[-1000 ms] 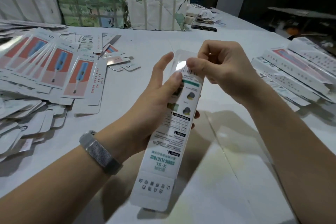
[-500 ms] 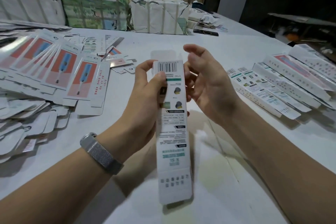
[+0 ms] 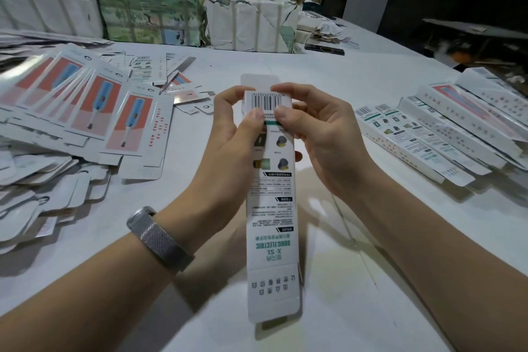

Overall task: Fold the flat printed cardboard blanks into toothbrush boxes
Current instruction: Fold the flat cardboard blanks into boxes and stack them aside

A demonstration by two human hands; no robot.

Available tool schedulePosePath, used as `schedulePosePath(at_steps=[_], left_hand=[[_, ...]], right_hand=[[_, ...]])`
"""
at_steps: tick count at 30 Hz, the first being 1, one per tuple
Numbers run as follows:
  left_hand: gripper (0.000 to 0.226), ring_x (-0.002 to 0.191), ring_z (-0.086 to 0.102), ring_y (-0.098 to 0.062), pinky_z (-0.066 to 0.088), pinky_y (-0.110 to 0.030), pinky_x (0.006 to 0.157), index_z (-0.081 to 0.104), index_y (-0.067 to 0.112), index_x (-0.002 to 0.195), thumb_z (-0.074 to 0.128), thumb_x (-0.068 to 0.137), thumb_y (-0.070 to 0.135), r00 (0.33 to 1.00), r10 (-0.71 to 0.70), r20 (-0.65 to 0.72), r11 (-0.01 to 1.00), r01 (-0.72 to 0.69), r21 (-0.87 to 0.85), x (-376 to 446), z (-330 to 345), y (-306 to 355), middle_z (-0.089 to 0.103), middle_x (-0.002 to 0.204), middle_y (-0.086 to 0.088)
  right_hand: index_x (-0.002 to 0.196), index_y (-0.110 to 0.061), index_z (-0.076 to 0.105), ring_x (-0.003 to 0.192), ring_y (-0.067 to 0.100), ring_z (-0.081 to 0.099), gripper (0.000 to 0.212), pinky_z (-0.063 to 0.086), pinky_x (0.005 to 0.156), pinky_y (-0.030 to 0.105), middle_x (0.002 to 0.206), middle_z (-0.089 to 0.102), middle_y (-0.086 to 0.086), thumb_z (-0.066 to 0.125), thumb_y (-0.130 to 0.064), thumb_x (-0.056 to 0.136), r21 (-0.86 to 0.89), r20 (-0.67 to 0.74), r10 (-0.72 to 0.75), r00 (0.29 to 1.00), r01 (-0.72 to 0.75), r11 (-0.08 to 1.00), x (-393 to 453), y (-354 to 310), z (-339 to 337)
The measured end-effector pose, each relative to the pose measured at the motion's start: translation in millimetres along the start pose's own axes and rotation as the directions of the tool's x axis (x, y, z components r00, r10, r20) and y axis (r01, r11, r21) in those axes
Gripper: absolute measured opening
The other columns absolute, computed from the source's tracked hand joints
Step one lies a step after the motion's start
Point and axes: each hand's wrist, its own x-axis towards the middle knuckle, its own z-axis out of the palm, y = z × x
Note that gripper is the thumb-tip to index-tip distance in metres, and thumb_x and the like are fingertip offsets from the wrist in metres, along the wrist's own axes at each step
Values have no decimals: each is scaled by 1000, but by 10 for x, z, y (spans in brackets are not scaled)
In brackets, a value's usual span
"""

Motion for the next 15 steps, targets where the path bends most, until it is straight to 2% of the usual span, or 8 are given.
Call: schedulePosePath(at_steps=[2, 4, 7, 10, 12, 15], left_hand=[[16, 90, 71, -42, 62, -48, 66, 41, 36, 121, 39, 107, 29, 1000, -5, 5, 1000, 5, 14, -9, 2, 4, 72, 98, -16], [18, 92, 71, -42, 62, -51, 68, 40, 36, 124, 39, 107, 28, 1000, -18, 9, 1000, 18, 14, -14, 3, 14, 72, 100, -15], [18, 91, 70, -42, 62, -49, 67, 39, 31, 125, 38, 107, 26, 1000, -18, 15, 1000, 18, -4, -9, 2, 42, 73, 99, -14], [20, 91, 69, -45, 61, -46, 65, 39, 28, 126, 37, 107, 25, 999, -27, 28, 1000, 27, -6, -12, -8, 70, 72, 100, -15], [21, 88, 69, -46, 61, -46, 63, 38, 27, 128, 38, 107, 24, 997, -61, 43, 998, 62, -28, -22, -7, 74, 72, 96, -16], [30, 76, 72, -38, 60, -49, 63, 32, 39, 132, 39, 107, 26, 991, -101, 86, 992, 107, -66, -30, -2, 80, 73, 87, -14]], right_hand=[[100, -23, 75, 86, 38, 56, 21, 51, 70, 48, 102, 66, 30, 72, -15, 81, -13, -3, -26, 1000, 26, 1000, 7, -1, -19], [101, -26, 74, 89, 32, 57, 25, 53, 73, 43, 98, 68, 13, 73, -15, 79, -3, -9, -50, 999, 50, 999, 6, -1, -36], [120, -33, 63, 98, 23, 61, 47, 58, 78, 37, 112, 61, -1, 76, -23, 76, -36, -63, -46, 997, 44, 998, 14, 23, -21], [140, -24, 46, 105, 24, 66, 69, 56, 83, 34, 123, 58, 2, 73, -27, 76, 24, -35, 96, 995, -95, 995, 29, 51, 13], [133, -15, 53, 95, 23, 68, 57, 54, 84, 39, 111, 66, 4, 68, -17, 78, 123, 52, 116, 992, -122, 985, 43, 49, 15], [118, -15, 61, 93, 29, 61, 43, 44, 88, 49, 100, 68, 6, 67, -7, 76, 178, 60, 101, 993, -110, 978, 51, 25, -21]])
